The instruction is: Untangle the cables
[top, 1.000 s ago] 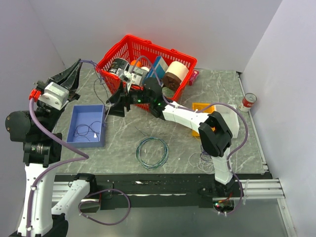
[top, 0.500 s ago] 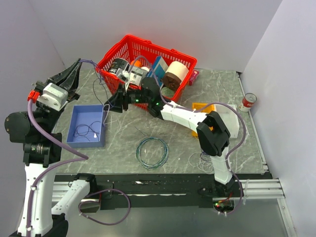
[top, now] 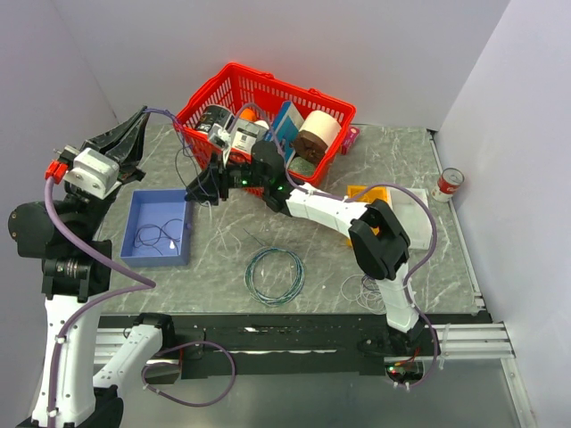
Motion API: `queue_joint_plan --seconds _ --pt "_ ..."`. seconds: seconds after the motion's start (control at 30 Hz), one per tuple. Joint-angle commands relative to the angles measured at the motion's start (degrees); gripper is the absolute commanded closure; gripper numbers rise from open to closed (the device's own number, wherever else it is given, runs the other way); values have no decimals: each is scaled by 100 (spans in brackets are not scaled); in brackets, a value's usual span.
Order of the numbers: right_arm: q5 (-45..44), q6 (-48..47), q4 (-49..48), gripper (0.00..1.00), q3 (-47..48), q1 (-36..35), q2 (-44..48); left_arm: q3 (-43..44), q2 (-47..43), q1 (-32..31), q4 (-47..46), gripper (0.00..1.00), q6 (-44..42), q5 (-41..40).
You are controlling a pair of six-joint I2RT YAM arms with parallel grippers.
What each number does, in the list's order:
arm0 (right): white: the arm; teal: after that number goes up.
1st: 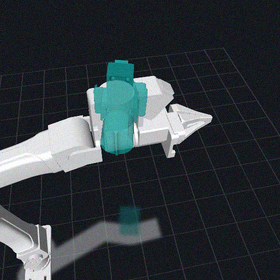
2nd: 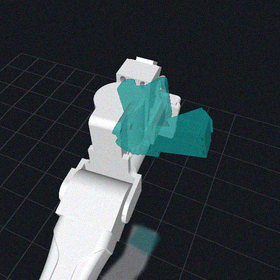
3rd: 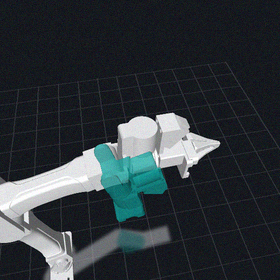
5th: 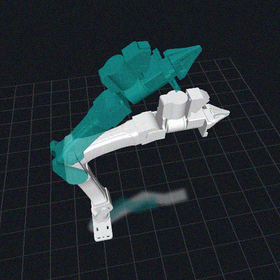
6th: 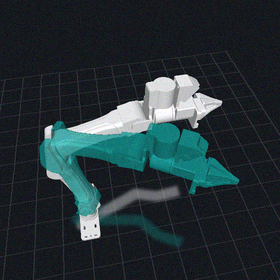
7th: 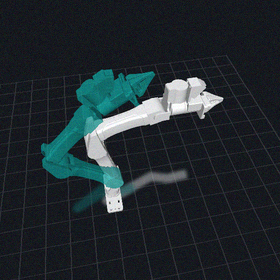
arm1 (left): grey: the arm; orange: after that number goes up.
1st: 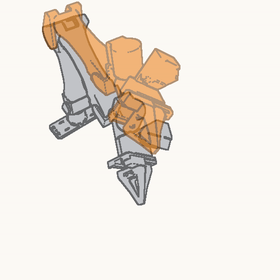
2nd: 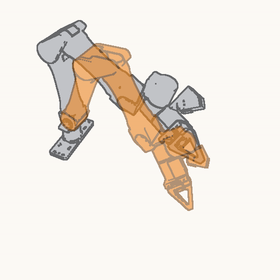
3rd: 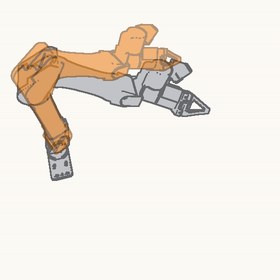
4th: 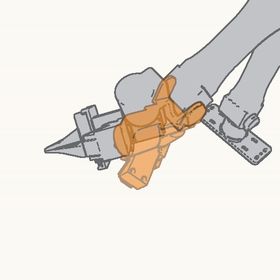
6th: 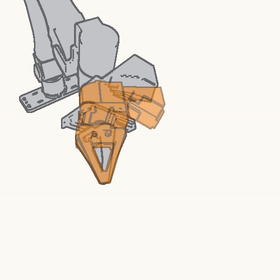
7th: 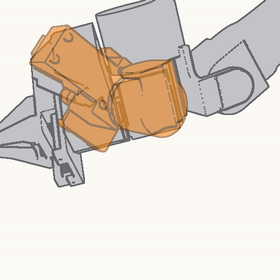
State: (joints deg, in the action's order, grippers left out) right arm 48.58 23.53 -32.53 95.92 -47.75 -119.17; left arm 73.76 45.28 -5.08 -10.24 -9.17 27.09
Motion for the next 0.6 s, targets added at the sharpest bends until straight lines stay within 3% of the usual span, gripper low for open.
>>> queue_joint_plan --seconds 0.0,0.17,0.27,0.37,0.43,0.57 --pt "258 -419 -219 47 -485 46 394 60 -10 -19 -66 99 -5 -107" --pt "1048 -478 61 41 -767 467 526 7 -28 -19 -66 99 3 -29" --pt "1372 -1164 484 31 -899 521 693 -19 -28 -19 -136 99 12 24" --pt "2014 -1079 510 21 -690 495 519 -28 -19 -19 -163 99 -6 51" --pt "2050 -1139 607 16 -557 433 370 -28 -19 -28 -163 99 -15 51" --pt "1070 -1430 993 8 -329 222 281 -2 -1 -28 -171 99 -32 7"
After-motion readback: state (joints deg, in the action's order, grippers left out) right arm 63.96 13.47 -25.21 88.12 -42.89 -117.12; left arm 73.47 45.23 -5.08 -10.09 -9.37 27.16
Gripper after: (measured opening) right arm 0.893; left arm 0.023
